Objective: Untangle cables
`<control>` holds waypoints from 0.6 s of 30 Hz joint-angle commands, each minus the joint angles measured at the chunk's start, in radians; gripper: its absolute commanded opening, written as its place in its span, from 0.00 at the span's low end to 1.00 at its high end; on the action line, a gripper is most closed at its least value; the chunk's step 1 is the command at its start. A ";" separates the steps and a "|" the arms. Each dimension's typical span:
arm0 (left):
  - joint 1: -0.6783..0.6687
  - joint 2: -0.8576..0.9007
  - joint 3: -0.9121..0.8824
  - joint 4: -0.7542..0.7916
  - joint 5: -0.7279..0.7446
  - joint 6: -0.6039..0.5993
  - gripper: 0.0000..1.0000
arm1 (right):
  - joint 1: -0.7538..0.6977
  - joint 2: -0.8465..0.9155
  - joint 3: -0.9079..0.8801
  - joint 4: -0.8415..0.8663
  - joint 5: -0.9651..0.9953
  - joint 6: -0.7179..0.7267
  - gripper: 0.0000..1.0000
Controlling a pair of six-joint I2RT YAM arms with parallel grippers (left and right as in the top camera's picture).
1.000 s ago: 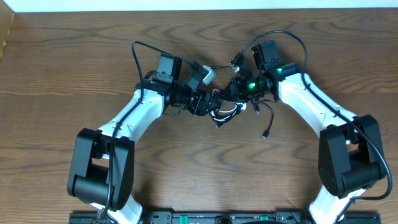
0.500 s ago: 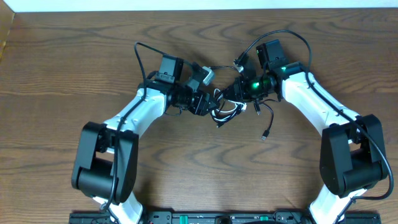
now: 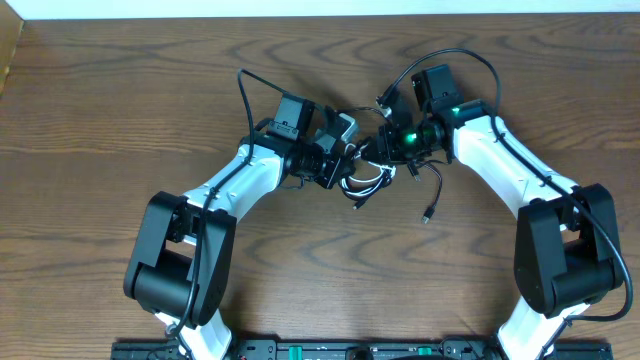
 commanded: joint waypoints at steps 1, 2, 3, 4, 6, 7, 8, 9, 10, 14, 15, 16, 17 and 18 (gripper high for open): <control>0.003 0.016 -0.006 -0.004 -0.045 -0.013 0.07 | -0.021 0.013 -0.003 -0.014 0.087 -0.015 0.01; 0.003 0.016 -0.006 -0.004 -0.044 -0.013 0.07 | -0.025 0.013 -0.003 -0.020 0.106 -0.015 0.01; 0.003 0.016 -0.006 -0.004 -0.040 -0.012 0.07 | -0.029 0.013 -0.003 -0.025 0.123 -0.014 0.01; 0.003 0.015 -0.006 -0.005 -0.036 -0.012 0.07 | -0.035 0.013 -0.003 -0.031 0.143 -0.013 0.01; 0.003 0.009 -0.006 -0.010 -0.035 -0.008 0.07 | -0.043 0.013 -0.003 -0.039 0.183 0.004 0.01; 0.003 0.002 -0.006 -0.014 -0.035 -0.004 0.08 | -0.047 0.013 -0.003 -0.043 0.207 0.014 0.01; 0.003 -0.006 -0.006 -0.020 -0.035 0.000 0.07 | -0.050 0.013 -0.003 -0.046 0.222 0.021 0.01; 0.003 -0.018 -0.006 -0.031 -0.034 0.011 0.07 | -0.052 0.013 -0.003 -0.048 0.224 0.023 0.01; 0.003 -0.031 -0.006 -0.043 -0.035 0.023 0.08 | -0.054 0.013 -0.003 -0.049 0.217 0.023 0.01; 0.003 -0.056 -0.006 -0.069 -0.035 0.026 0.11 | -0.050 0.013 -0.003 -0.045 0.132 -0.002 0.04; 0.003 -0.056 -0.006 -0.072 -0.035 0.026 0.17 | -0.050 0.013 -0.003 -0.045 0.121 -0.001 0.05; 0.003 -0.056 -0.006 -0.074 -0.036 0.026 0.22 | -0.050 0.013 -0.003 -0.044 0.110 -0.001 0.07; 0.003 -0.056 -0.006 -0.076 -0.039 0.026 0.24 | -0.050 0.013 -0.003 -0.043 0.098 -0.001 0.08; 0.003 -0.056 -0.006 -0.076 -0.039 0.026 0.24 | -0.050 0.013 -0.003 -0.042 0.084 -0.001 0.09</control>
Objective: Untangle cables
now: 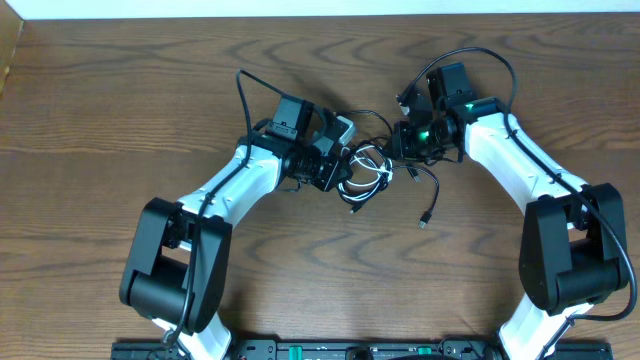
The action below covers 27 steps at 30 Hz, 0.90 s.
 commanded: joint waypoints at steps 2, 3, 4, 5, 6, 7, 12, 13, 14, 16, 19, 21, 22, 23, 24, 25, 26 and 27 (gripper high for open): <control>0.003 -0.023 -0.006 -0.007 -0.006 0.012 0.24 | 0.008 0.013 -0.003 0.005 -0.089 -0.008 0.13; 0.003 -0.023 -0.006 -0.007 -0.006 0.012 0.25 | 0.011 0.013 -0.003 0.006 -0.100 -0.008 0.14; 0.003 -0.023 -0.006 -0.008 -0.006 0.012 0.25 | 0.014 0.013 -0.003 0.006 -0.108 -0.007 0.14; 0.003 -0.023 -0.006 -0.008 -0.006 0.012 0.25 | 0.016 0.013 -0.003 0.007 -0.113 -0.007 0.15; 0.003 -0.023 -0.006 -0.010 -0.006 0.012 0.25 | 0.019 0.013 -0.003 0.007 -0.115 -0.007 0.17; 0.003 -0.023 -0.006 -0.011 -0.006 0.012 0.25 | 0.022 0.013 -0.003 0.006 -0.115 -0.007 0.18; 0.003 -0.031 -0.006 -0.020 -0.006 0.012 0.43 | 0.046 0.013 -0.003 0.007 -0.115 -0.007 0.31; 0.003 -0.035 -0.006 -0.023 -0.006 0.013 0.45 | 0.051 0.013 -0.003 0.008 -0.114 -0.007 0.31; 0.003 -0.040 -0.006 -0.027 -0.006 0.013 0.46 | 0.055 0.013 -0.003 0.011 -0.114 -0.007 0.31; 0.003 -0.049 -0.005 -0.032 -0.010 0.013 0.46 | 0.063 0.013 -0.003 0.023 -0.114 -0.005 0.31; 0.003 -0.050 -0.006 -0.040 -0.045 0.019 0.45 | 0.067 0.013 -0.003 0.034 -0.107 0.014 0.31; 0.003 -0.050 -0.006 -0.057 -0.100 0.019 0.46 | 0.067 0.013 -0.003 0.034 -0.107 0.016 0.32; 0.003 -0.050 -0.006 -0.063 -0.124 0.019 0.45 | 0.067 0.013 -0.003 0.034 -0.107 0.016 0.33; 0.004 -0.050 -0.006 -0.068 -0.143 0.019 0.46 | 0.067 0.013 -0.003 0.034 -0.107 0.016 0.33; 0.005 -0.050 -0.005 -0.072 -0.149 0.019 0.46 | 0.067 0.013 -0.003 0.034 -0.107 0.016 0.34; 0.007 -0.050 -0.006 -0.075 -0.146 0.019 0.46 | 0.067 0.014 -0.003 0.035 -0.107 0.016 0.34; 0.008 -0.050 -0.006 -0.078 -0.140 0.018 0.46 | 0.068 0.014 -0.003 0.037 -0.107 0.016 0.34; 0.008 -0.050 -0.006 -0.084 -0.141 0.016 0.46 | 0.070 0.014 -0.003 0.040 -0.107 0.016 0.34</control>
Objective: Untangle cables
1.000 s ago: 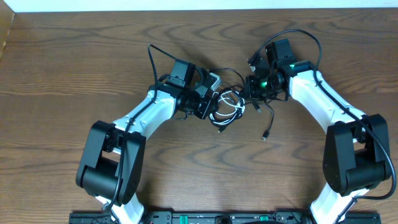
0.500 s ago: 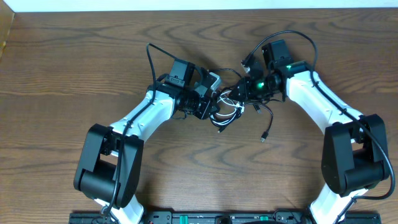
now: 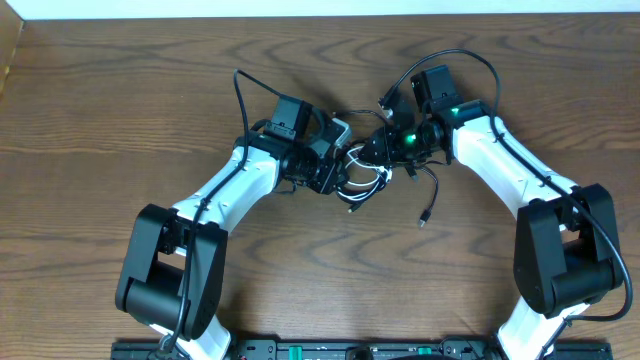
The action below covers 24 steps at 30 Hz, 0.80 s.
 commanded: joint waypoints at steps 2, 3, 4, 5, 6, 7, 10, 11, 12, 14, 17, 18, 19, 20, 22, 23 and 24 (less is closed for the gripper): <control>0.007 -0.024 -0.006 -0.023 -0.037 0.009 0.46 | 0.012 0.014 -0.003 0.010 -0.013 0.010 0.34; 0.007 -0.022 -0.006 -0.026 -0.038 0.009 0.46 | 0.012 0.014 -0.003 0.010 -0.013 0.009 0.34; 0.007 -0.021 -0.006 -0.030 -0.038 0.009 0.45 | 0.011 0.014 -0.003 0.011 -0.013 0.010 0.34; 0.007 -0.019 -0.006 -0.032 -0.042 0.009 0.45 | 0.011 0.014 -0.003 0.011 -0.013 0.010 0.34; 0.007 -0.016 -0.006 -0.035 -0.051 0.008 0.46 | 0.011 0.014 -0.003 0.011 -0.013 0.009 0.34; 0.007 -0.013 -0.006 -0.039 -0.066 0.006 0.46 | 0.011 0.014 -0.003 0.011 -0.013 0.009 0.34; 0.007 -0.002 -0.006 -0.044 -0.119 -0.047 0.46 | 0.013 0.014 -0.003 0.010 -0.012 0.009 0.35; 0.007 0.001 -0.006 -0.043 -0.129 -0.069 0.45 | 0.013 0.014 -0.003 0.010 -0.011 0.009 0.35; 0.007 0.004 -0.006 -0.043 -0.142 -0.101 0.46 | 0.012 0.014 -0.003 0.011 -0.006 0.009 0.35; 0.007 0.009 -0.006 -0.043 -0.145 -0.148 0.45 | 0.012 0.014 -0.003 0.011 0.014 0.010 0.34; 0.007 0.026 -0.006 -0.036 -0.146 -0.219 0.45 | 0.011 0.014 -0.003 0.010 0.035 0.009 0.35; 0.007 0.034 -0.006 -0.032 -0.149 -0.241 0.45 | 0.011 0.014 -0.003 0.010 0.037 0.009 0.35; 0.007 0.046 -0.006 -0.028 -0.167 -0.284 0.45 | 0.011 0.014 -0.003 0.010 0.037 0.009 0.35; 0.007 0.059 -0.006 -0.025 -0.201 -0.335 0.45 | 0.011 0.014 -0.003 0.010 0.037 0.009 0.35; 0.007 0.103 -0.006 -0.013 -0.284 -0.440 0.45 | 0.011 0.014 -0.003 0.010 0.038 0.009 0.36; 0.007 0.116 -0.006 -0.005 -0.283 -0.453 0.45 | 0.011 0.014 -0.003 0.010 0.044 0.009 0.35; 0.007 0.127 -0.006 0.002 -0.282 -0.460 0.45 | 0.012 0.014 -0.003 0.010 0.050 0.008 0.35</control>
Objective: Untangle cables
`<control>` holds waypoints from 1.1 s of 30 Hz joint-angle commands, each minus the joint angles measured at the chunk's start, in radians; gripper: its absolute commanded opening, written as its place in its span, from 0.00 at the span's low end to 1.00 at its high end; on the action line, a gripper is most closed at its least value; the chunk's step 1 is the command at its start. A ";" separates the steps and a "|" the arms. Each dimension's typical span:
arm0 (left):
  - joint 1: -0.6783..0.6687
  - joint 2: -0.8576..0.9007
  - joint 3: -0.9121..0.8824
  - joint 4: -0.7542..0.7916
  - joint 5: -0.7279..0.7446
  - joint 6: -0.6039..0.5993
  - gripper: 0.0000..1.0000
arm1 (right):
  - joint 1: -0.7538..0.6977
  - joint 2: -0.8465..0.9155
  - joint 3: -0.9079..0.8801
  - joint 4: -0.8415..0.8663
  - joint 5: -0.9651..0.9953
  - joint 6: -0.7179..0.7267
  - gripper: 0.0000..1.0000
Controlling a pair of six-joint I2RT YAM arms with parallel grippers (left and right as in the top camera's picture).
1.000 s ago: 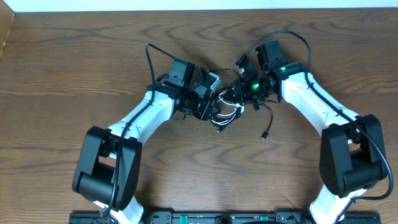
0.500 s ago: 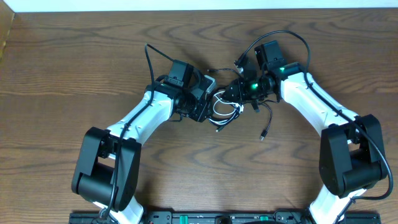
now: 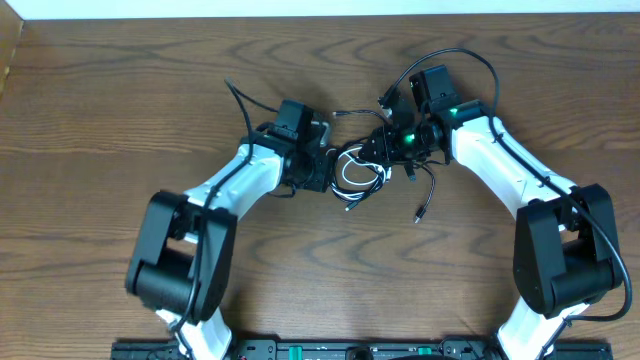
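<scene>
A small tangle of white cable and black cable lies on the table between the two arms. The left gripper meets the tangle's left side and looks shut on the white loop, though its fingertips are mostly hidden under the wrist. From the right, the right gripper reaches into the tangle and is shut on the black cable. A loose black end with a plug trails toward the front. A thin black strand arcs behind the tangle.
The wooden table stretches bare in front of the arms. Each arm's own black lead loops up behind its wrist. The table's far edge runs along the top, and the arm bases stand at the front.
The left gripper has turned at the wrist and moved slightly left. The tangle has shifted left with it, and the white loop is rounder. The right gripper stayed in place.
Both grippers met at the tangle. The right gripper then stood farther right with the black cable stretched from the pile, then returned to the tangle. Now the left gripper sits farther left and the bundle has shifted left.
</scene>
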 commanded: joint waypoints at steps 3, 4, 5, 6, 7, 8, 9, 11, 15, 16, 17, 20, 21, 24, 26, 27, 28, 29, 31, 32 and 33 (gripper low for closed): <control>0.004 0.063 -0.006 0.034 -0.062 -0.143 0.45 | 0.006 0.014 -0.003 -0.003 0.032 0.009 0.36; 0.004 0.063 -0.006 0.045 -0.062 -0.156 0.45 | 0.006 0.014 -0.003 -0.004 0.033 0.008 0.35; 0.004 0.063 -0.006 0.054 -0.062 -0.166 0.45 | 0.006 0.014 -0.003 -0.003 0.033 0.008 0.36; 0.004 0.065 -0.006 0.061 -0.062 -0.179 0.45 | 0.006 0.014 -0.003 -0.003 0.033 0.008 0.36; 0.003 0.067 -0.006 0.067 -0.062 -0.196 0.44 | 0.006 0.014 -0.003 -0.003 0.033 0.008 0.36; 0.002 0.068 -0.006 0.067 -0.062 -0.207 0.44 | 0.006 0.014 -0.003 -0.003 0.033 0.008 0.36; -0.002 0.069 -0.006 0.061 -0.061 -0.222 0.41 | 0.007 0.014 -0.003 -0.004 0.032 0.009 0.35; -0.006 0.069 -0.006 0.050 -0.060 -0.236 0.39 | 0.006 0.014 -0.003 -0.004 0.033 0.008 0.36; -0.027 0.069 -0.006 0.045 -0.061 -0.240 0.36 | 0.006 0.014 -0.003 -0.004 0.034 0.009 0.36; -0.033 0.069 -0.006 0.045 -0.061 -0.240 0.36 | 0.007 0.014 -0.003 -0.004 0.037 0.009 0.36; -0.040 0.069 -0.006 0.047 -0.061 -0.240 0.36 | 0.009 0.014 -0.003 -0.003 0.042 0.009 0.35; -0.055 0.069 -0.006 0.056 -0.066 -0.263 0.36 | 0.019 0.014 -0.003 -0.003 0.071 0.010 0.36; -0.056 0.069 -0.006 0.058 -0.066 -0.274 0.36 | 0.022 0.014 -0.003 -0.003 0.074 0.013 0.36; -0.057 0.074 -0.006 0.072 -0.066 -0.296 0.35 | 0.028 0.015 -0.003 -0.002 0.089 0.049 0.34; -0.059 0.079 -0.006 0.079 -0.065 -0.295 0.32 | 0.032 0.018 -0.003 0.003 0.092 0.062 0.33; -0.060 0.080 -0.006 0.080 -0.065 -0.295 0.31 | 0.037 0.023 -0.003 0.006 0.099 0.074 0.31; -0.060 0.080 -0.006 0.081 -0.065 -0.295 0.31 | 0.042 0.028 -0.003 0.009 0.119 0.097 0.30; -0.060 0.080 -0.006 0.082 -0.065 -0.295 0.31 | 0.047 0.037 -0.003 0.016 0.138 0.122 0.29; -0.060 0.080 -0.006 0.082 -0.065 -0.295 0.31 | 0.060 0.061 -0.003 0.040 0.144 0.162 0.28; -0.060 0.080 -0.006 0.082 -0.065 -0.295 0.31 | 0.067 0.075 -0.003 0.058 0.135 0.182 0.28; -0.060 0.080 -0.006 0.082 -0.065 -0.295 0.31 | 0.074 0.089 -0.003 0.076 0.129 0.200 0.28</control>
